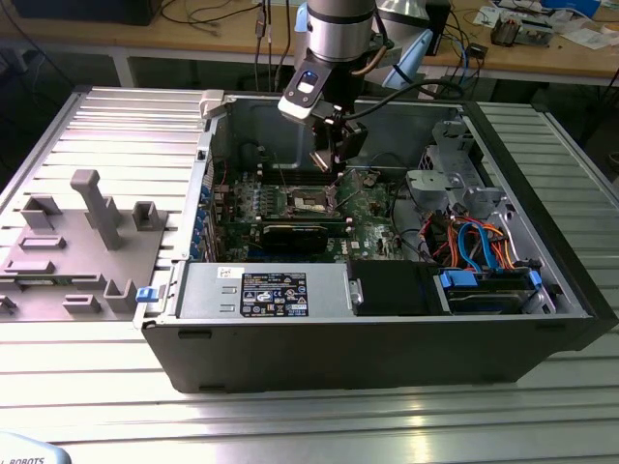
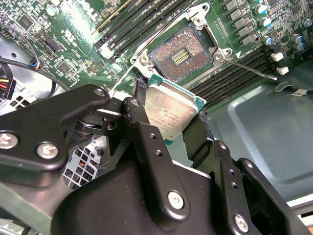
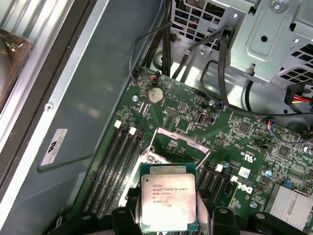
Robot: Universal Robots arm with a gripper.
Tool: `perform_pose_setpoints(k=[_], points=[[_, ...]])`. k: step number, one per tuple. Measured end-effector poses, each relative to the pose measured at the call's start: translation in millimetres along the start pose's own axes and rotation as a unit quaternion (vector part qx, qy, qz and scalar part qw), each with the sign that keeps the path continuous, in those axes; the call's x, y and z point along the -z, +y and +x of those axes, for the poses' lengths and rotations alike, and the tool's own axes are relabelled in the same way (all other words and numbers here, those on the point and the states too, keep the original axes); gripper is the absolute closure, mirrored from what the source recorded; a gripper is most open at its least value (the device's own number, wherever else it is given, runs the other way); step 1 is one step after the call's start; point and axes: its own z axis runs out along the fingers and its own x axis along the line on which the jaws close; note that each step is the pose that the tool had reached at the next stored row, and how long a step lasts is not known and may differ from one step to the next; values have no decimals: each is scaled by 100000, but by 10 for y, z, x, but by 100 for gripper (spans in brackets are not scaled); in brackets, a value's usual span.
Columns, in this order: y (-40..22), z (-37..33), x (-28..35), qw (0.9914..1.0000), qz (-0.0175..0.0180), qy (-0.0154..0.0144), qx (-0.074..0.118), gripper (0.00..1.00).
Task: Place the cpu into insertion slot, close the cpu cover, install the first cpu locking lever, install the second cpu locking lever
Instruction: 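Place the cpu into insertion slot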
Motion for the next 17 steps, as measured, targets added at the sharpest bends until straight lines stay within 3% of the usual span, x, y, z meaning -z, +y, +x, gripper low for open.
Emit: perform_pose_setpoints(k=[17], points=[[-1, -2, -5, 99991, -27, -93, -1309, 46]])
